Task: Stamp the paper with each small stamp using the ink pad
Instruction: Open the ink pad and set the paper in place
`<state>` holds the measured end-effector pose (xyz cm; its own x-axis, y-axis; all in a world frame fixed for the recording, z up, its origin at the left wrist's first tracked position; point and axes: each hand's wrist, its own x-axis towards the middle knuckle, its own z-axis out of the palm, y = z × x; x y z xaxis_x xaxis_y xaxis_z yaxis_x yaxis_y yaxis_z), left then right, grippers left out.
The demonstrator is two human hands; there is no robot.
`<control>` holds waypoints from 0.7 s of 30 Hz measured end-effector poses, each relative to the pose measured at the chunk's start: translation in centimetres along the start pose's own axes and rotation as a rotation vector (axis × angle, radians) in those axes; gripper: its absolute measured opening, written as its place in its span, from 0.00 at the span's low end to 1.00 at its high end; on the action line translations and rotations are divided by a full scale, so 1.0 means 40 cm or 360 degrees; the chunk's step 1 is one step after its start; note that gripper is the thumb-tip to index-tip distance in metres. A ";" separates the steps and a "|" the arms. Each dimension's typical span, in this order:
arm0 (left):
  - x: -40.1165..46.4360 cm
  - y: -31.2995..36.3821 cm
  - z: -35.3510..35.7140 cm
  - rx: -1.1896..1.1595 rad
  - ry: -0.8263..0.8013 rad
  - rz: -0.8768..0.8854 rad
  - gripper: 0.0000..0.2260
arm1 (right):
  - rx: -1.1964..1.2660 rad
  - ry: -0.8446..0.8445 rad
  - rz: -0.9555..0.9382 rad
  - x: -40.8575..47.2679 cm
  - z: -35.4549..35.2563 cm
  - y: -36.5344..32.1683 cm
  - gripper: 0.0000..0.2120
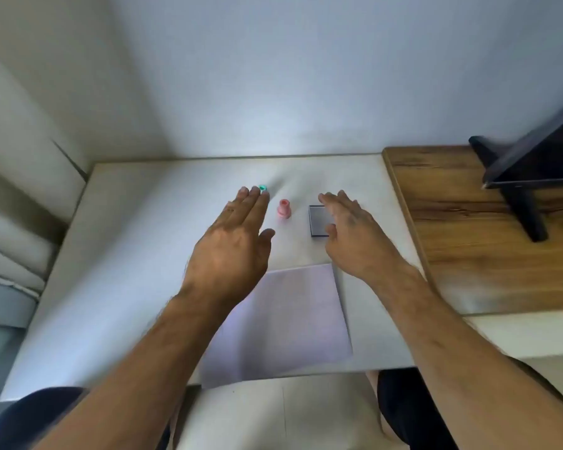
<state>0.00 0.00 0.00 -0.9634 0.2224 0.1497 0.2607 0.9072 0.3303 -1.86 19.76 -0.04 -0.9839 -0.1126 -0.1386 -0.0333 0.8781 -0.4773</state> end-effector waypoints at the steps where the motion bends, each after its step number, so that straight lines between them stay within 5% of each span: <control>1: 0.005 0.000 0.013 -0.0001 0.0029 0.0052 0.24 | -0.0043 -0.0025 -0.0005 0.010 0.001 0.006 0.30; 12: 0.073 -0.002 0.095 -0.0180 0.0032 0.0110 0.18 | -0.0328 -0.0261 -0.0004 0.085 -0.031 0.081 0.37; 21: 0.079 0.010 0.103 -0.0264 -0.0013 0.0134 0.11 | -0.0343 -0.0177 -0.0011 0.106 0.001 0.104 0.32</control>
<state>-3.18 2.54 -3.23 -0.9381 0.2985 0.1757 0.3464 0.8140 0.4663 -6.18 22.93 -2.64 -0.9586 -0.1590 -0.2361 -0.0885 0.9548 -0.2838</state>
